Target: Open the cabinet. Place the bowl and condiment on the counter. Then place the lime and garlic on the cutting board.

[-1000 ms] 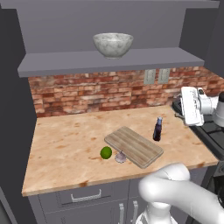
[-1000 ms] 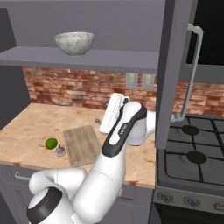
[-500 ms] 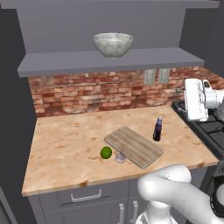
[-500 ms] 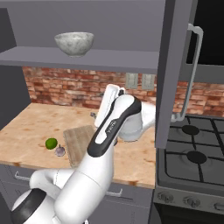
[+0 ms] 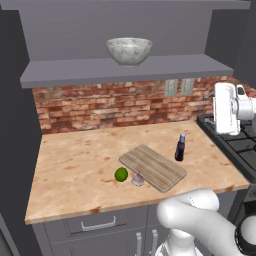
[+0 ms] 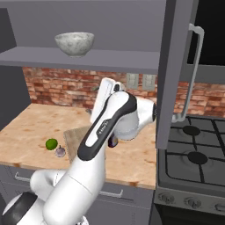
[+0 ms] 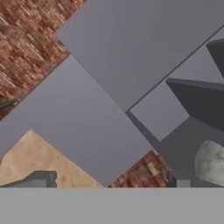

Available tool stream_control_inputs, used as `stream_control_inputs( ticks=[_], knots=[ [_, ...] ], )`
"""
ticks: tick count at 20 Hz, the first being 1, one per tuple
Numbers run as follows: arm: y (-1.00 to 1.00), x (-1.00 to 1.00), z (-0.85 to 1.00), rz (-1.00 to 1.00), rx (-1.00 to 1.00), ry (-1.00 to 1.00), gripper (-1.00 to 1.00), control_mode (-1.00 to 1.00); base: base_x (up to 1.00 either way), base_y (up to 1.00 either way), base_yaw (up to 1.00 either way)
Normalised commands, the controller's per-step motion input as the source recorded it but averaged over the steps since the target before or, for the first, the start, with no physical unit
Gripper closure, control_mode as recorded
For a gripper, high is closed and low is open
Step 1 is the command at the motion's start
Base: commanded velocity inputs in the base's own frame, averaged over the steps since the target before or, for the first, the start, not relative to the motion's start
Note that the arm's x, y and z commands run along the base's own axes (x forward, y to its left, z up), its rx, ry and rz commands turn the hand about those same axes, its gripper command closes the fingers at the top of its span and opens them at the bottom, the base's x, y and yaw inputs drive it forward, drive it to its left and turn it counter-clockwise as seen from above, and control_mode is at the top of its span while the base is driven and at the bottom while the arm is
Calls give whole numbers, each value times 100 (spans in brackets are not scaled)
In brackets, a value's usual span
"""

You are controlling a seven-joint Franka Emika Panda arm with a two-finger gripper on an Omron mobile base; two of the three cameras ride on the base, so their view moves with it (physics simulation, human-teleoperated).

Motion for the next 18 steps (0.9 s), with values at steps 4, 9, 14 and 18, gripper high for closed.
stream_control_inputs(
  ticks=[4, 9, 14, 18],
  knots=[
    [7, -24, 39, -2, -4, -8, -100, -100, 0, 0, 0],
    [8, -24, 42, -2, -4, -8, -100, -100, 0, 0, 0],
    [15, -19, 39, -2, -6, -6, -100, -100, 0, 0, 0],
    [25, -5, 31, -2, -8, -4, -100, -100, 0, 0, 0]
  ],
)
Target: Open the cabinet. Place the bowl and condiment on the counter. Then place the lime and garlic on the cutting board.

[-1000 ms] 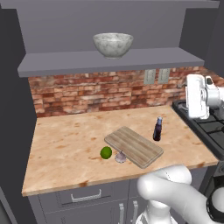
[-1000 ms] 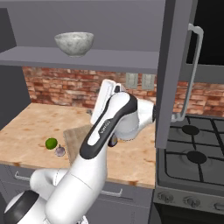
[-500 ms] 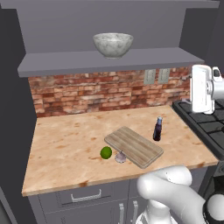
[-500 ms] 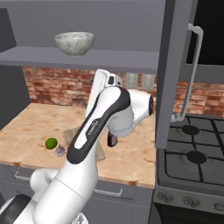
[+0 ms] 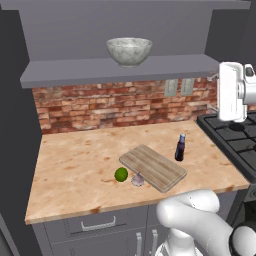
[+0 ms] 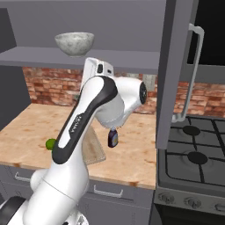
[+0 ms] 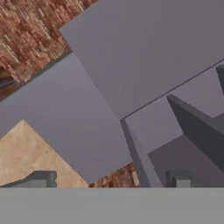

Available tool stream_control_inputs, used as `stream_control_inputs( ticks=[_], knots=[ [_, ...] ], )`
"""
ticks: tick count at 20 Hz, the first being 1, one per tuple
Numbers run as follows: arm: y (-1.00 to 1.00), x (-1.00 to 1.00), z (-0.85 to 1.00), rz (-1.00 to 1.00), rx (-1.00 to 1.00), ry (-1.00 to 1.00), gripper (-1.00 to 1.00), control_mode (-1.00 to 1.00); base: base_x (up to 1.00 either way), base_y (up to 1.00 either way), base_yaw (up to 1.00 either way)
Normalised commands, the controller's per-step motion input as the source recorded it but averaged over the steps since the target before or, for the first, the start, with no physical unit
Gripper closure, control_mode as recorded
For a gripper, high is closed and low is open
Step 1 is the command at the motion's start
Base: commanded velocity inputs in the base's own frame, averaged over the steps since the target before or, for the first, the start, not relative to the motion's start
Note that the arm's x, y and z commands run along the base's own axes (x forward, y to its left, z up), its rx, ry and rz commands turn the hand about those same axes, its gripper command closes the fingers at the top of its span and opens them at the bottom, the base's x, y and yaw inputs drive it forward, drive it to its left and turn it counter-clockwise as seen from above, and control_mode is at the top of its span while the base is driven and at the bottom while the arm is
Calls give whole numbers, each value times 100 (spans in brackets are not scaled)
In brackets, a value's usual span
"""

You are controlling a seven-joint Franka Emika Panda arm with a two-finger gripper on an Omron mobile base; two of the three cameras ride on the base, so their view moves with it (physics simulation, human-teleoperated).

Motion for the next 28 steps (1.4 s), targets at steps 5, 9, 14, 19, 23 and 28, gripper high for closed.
stream_control_inputs(
  ticks=[5, 9, 14, 19, 23, 28],
  knots=[
    [35, 0, 21, 0, -11, -4, -100, -100, 0, 0, 0],
    [32, 0, 19, 0, -15, -7, -100, -100, 0, 0, 0],
    [22, 0, 29, 0, -17, -11, -100, -100, 0, 0, 0],
    [11, 0, 35, 0, -17, -14, -100, -100, 0, 0, 0],
    [6, 0, 34, 0, -17, -15, -100, -100, 0, 0, 0],
    [6, 0, 16, 0, -17, -13, -100, -100, 0, 0, 0]
  ],
)
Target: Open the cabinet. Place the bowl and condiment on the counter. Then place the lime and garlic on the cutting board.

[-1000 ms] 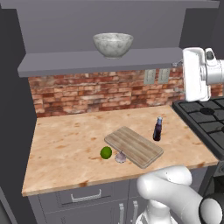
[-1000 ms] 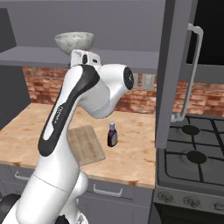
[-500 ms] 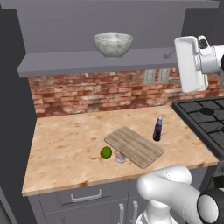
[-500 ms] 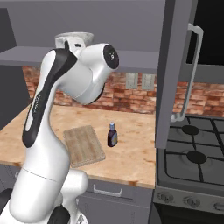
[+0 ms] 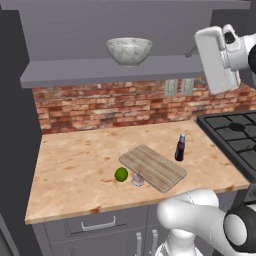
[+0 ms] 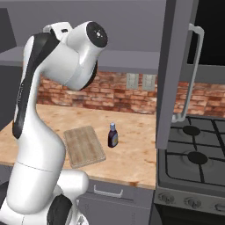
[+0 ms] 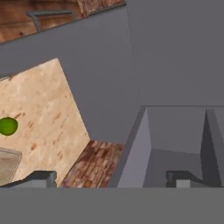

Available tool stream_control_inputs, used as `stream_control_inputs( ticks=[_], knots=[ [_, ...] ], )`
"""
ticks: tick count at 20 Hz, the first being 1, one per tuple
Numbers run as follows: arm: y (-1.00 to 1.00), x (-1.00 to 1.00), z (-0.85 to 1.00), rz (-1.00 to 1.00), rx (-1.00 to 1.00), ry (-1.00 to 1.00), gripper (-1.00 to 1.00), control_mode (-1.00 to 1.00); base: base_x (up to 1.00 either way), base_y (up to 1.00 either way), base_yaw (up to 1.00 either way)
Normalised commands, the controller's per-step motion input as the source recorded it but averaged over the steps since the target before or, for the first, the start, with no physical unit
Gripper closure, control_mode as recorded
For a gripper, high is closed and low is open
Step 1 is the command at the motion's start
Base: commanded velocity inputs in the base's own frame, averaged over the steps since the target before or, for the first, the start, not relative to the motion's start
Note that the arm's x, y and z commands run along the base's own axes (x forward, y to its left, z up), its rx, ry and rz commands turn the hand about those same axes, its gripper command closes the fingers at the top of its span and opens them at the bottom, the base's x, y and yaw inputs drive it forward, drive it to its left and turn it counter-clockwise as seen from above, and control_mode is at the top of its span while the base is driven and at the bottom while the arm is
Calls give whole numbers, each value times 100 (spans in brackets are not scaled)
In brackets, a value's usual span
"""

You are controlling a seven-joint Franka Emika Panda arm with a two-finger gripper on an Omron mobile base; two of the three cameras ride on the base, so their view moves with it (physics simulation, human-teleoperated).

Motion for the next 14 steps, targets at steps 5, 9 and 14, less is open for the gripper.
stream_control_inputs(
  ticks=[5, 9, 14],
  knots=[
    [3, 0, 0, -2, -17, -12, -100, -100, 0, 0, 0],
    [0, 0, -5, -2, -13, -18, -100, -100, 0, 0, 0],
    [0, 0, -4, -2, -8, -14, -100, -100, 0, 0, 0]
  ],
)
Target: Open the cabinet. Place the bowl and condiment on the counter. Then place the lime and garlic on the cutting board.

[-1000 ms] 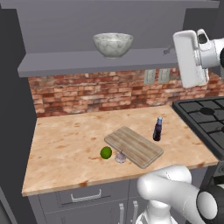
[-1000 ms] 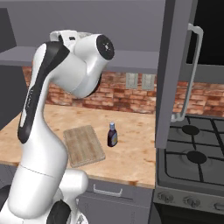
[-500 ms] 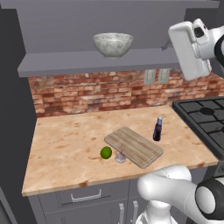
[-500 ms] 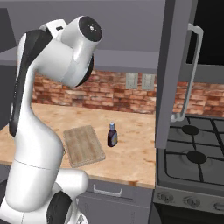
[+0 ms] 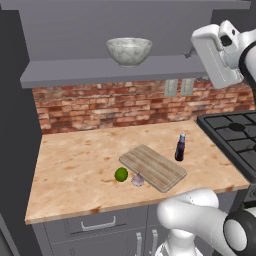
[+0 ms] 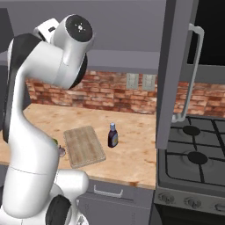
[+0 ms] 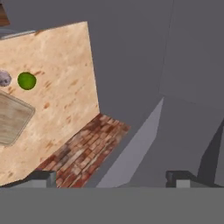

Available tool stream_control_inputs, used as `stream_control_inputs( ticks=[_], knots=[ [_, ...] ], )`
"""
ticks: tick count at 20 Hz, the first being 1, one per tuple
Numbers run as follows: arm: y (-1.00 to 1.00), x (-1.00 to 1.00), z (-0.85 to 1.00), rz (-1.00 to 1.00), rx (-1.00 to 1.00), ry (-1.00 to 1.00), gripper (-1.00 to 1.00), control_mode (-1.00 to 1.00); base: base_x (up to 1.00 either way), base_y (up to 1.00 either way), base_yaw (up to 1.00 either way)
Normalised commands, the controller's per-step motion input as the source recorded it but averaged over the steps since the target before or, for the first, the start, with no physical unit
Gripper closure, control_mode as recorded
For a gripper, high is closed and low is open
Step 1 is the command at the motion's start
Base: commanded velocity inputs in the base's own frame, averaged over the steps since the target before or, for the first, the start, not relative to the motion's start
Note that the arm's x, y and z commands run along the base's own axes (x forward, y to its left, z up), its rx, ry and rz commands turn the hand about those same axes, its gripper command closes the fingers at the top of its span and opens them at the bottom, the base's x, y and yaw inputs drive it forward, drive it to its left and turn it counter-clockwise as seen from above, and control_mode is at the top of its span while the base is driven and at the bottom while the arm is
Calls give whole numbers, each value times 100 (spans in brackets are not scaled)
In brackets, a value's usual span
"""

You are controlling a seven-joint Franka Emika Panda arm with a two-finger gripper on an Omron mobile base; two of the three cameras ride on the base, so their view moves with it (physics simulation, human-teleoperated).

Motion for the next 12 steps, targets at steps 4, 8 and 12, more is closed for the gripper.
stream_control_inputs(
  ticks=[4, 8, 12],
  knots=[
    [0, 1, -7, -5, -6, -9, -100, -100, 0, 0, 0],
    [0, 2, -7, -6, -3, -7, -100, -100, 0, 0, 0],
    [0, 11, 0, -10, 0, -1, -100, -100, 0, 0, 0]
  ],
)
